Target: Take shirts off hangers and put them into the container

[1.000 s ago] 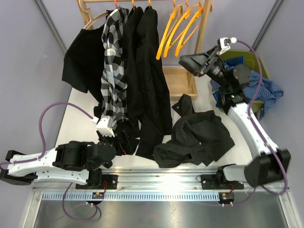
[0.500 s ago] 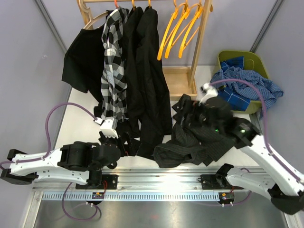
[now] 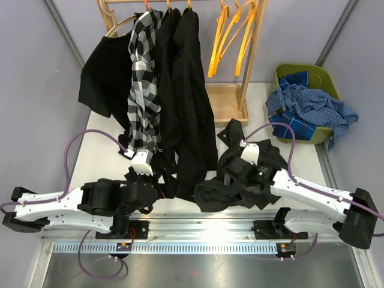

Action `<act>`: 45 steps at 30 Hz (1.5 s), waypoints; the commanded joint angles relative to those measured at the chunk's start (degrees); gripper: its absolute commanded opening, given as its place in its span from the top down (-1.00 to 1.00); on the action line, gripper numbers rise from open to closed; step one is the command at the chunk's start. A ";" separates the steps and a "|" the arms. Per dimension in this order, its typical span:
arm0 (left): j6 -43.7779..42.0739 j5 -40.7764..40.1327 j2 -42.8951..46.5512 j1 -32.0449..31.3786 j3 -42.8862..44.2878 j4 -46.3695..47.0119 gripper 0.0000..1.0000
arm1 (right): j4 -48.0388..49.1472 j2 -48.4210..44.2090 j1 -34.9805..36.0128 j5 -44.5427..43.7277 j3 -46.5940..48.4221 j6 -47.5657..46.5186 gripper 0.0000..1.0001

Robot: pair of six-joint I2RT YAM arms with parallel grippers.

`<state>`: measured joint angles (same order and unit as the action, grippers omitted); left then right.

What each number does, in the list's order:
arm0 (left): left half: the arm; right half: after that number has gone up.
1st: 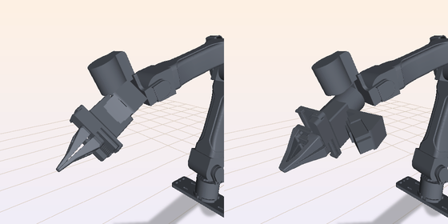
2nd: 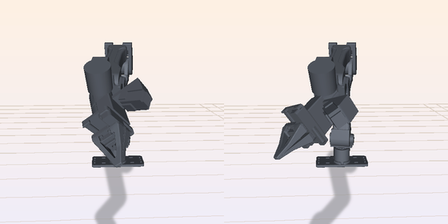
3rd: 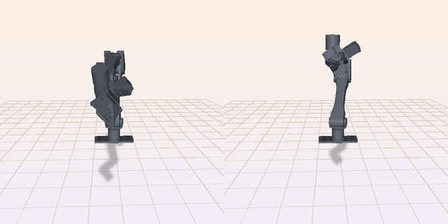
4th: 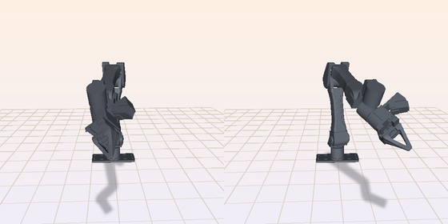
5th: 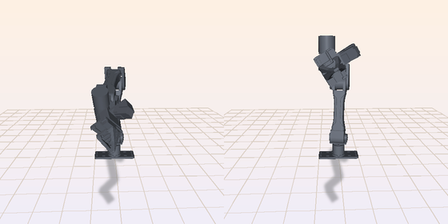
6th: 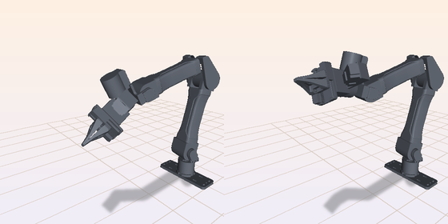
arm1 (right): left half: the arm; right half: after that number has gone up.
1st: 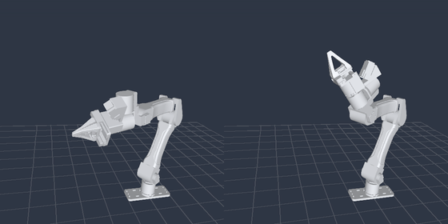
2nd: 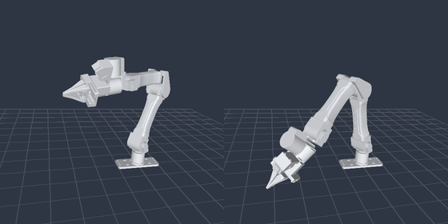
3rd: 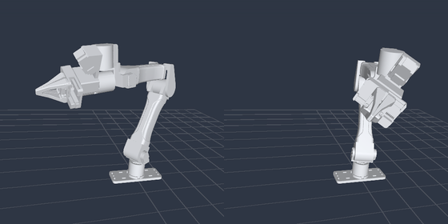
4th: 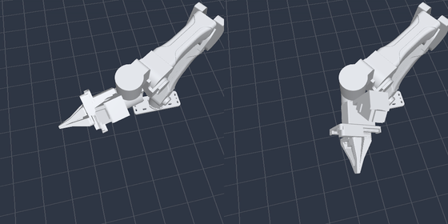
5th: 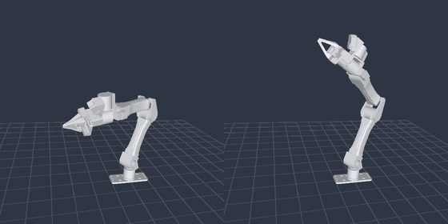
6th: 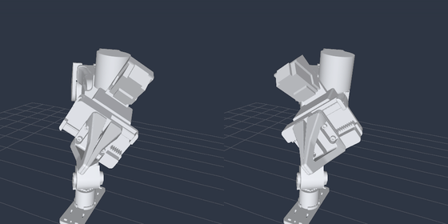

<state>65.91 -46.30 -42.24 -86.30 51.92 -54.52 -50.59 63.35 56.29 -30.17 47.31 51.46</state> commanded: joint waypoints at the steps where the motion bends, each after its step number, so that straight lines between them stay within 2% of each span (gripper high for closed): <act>1: 1.50 -0.63 -0.12 -0.27 0.73 0.82 -0.98 | 7.25 5.96 0.40 -4.55 -2.66 8.56 -0.99; 6: 1.41 -0.63 0.40 -0.36 0.73 0.82 -0.98 | 14.97 20.46 0.40 0.37 -5.82 13.92 -0.99; 11: 1.77 -0.72 1.02 -0.36 1.08 -0.23 -0.98 | 23.86 24.80 0.48 2.84 -10.91 18.67 -0.99; 14: 1.94 -0.81 1.81 -0.36 0.73 -0.23 -0.98 | 26.67 23.93 0.48 2.14 -13.38 20.17 -0.76; 15: 1.94 -0.81 2.07 -0.45 0.73 -0.23 -0.98 | 27.46 23.49 0.40 1.79 -14.34 20.43 -0.39; 16: 2.03 -0.89 2.16 -0.45 0.64 -0.15 -0.98 | 27.65 22.35 0.40 1.00 -14.87 20.52 -0.11; 17: 2.03 -0.89 2.16 -0.36 0.46 -0.23 -0.98 | 27.30 21.65 0.40 0.30 -15.14 21.56 0.37; 18: 2.12 -0.81 1.99 -0.45 0.46 -0.15 -0.98 | 24.69 20.85 0.40 -0.67 -15.23 22.79 0.99; 22: 2.29 -0.63 1.55 -0.45 0.29 -0.23 -0.98 | 18.62 12.25 0.48 -4.79 -13.13 21.58 1.00; 23: 2.38 -0.37 1.55 -0.45 0.29 -0.15 -0.97 | 12.94 10.23 0.57 -6.02 -11.81 21.31 1.00; 26: 2.03 -0.02 1.02 -0.45 0.29 0.29 -0.98 | 1.95 1.01 0.48 -11.56 -3.14 18.43 1.00; 30: 0.10 0.51 0.40 -0.45 0.02 3.27 -0.98 | -5.04 -8.31 0.48 -17.63 7.78 9.83 1.00; 33: -2.27 1.30 0.14 -0.45 -0.15 5.56 -0.98 | -10.04 -7.46 0.48 -24.82 17.09 2.87 1.00; 38: -4.21 2.36 0.23 -0.36 0.28 7.59 -0.98 | -20.93 2.63 -0.39 -40.73 33.59 -0.83 1.00; 40: -4.21 2.45 0.57 -0.45 0.46 7.24 -0.98 | -20.44 4.13 -2.32 -44.69 37.40 -3.98 1.00; 42: -4.03 2.62 1.19 -0.45 0.46 6.97 -0.98 | -12.73 4.85 -7.39 -45.93 40.84 -15.38 1.00; 43: -4.12 2.62 1.80 -0.45 0.55 6.89 -0.98 | -7.56 4.33 -10.12 -45.68 40.93 -20.91 1.00; 44: -4.04 2.62 2.16 -0.45 0.64 6.80 -0.97 | 5.63 3.71 -12.67 -44.54 40.50 -34.36 1.00; 45: -4.12 2.62 2.42 -0.45 0.72 6.62 -0.98 | 12.46 2.93 -15.05 -42.97 39.10 -40.24 1.00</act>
<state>62.46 -43.55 -41.32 -86.52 51.92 -49.80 -58.35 68.86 46.92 -66.30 84.64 35.38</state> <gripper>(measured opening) 0.987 0.093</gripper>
